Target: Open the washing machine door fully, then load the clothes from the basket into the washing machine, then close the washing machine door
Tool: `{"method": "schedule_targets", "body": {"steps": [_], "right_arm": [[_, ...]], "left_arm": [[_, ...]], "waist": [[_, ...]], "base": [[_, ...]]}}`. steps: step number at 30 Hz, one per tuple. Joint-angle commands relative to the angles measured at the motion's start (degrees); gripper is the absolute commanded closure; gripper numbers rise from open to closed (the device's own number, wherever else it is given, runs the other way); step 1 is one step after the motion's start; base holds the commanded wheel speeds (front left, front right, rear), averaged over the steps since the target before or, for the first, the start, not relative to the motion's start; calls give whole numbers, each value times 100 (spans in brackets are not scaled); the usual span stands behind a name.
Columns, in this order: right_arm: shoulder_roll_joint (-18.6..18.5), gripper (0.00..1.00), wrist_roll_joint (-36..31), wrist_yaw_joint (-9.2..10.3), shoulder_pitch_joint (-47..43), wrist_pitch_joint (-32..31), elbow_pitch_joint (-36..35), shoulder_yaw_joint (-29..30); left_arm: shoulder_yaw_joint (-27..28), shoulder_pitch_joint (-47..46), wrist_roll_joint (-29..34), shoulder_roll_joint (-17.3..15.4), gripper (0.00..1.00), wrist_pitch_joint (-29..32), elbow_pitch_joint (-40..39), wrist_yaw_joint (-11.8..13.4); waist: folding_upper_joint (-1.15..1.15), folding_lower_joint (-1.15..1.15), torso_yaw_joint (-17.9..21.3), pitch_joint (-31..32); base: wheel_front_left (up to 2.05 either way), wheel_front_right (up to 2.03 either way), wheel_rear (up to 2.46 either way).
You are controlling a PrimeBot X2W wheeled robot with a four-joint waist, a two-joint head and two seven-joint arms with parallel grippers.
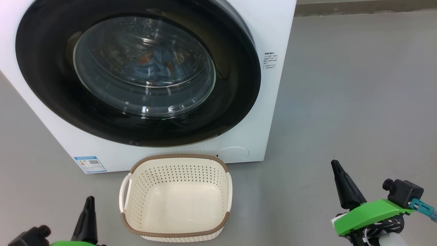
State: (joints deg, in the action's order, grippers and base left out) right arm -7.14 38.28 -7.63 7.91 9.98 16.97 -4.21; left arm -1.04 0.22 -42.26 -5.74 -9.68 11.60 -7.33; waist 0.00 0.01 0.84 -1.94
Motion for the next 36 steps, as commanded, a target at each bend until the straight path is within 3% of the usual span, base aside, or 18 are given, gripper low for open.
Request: {"method": "schedule_targets", "body": {"steps": [1,36], "right_arm": [[-11,100,220,4,65,-54,-171,51],[131,100,2218,8,-29,-635,-220,407]], "left_arm": [[124,-230,-208,-54,100,56,-93,-4],[353,-385,-2041,66,100,641,35,-8]], "waist": [[0,0,-2,4],[0,-1,-33,70]], "base": [[0,0,0],[0,0,0]]}}
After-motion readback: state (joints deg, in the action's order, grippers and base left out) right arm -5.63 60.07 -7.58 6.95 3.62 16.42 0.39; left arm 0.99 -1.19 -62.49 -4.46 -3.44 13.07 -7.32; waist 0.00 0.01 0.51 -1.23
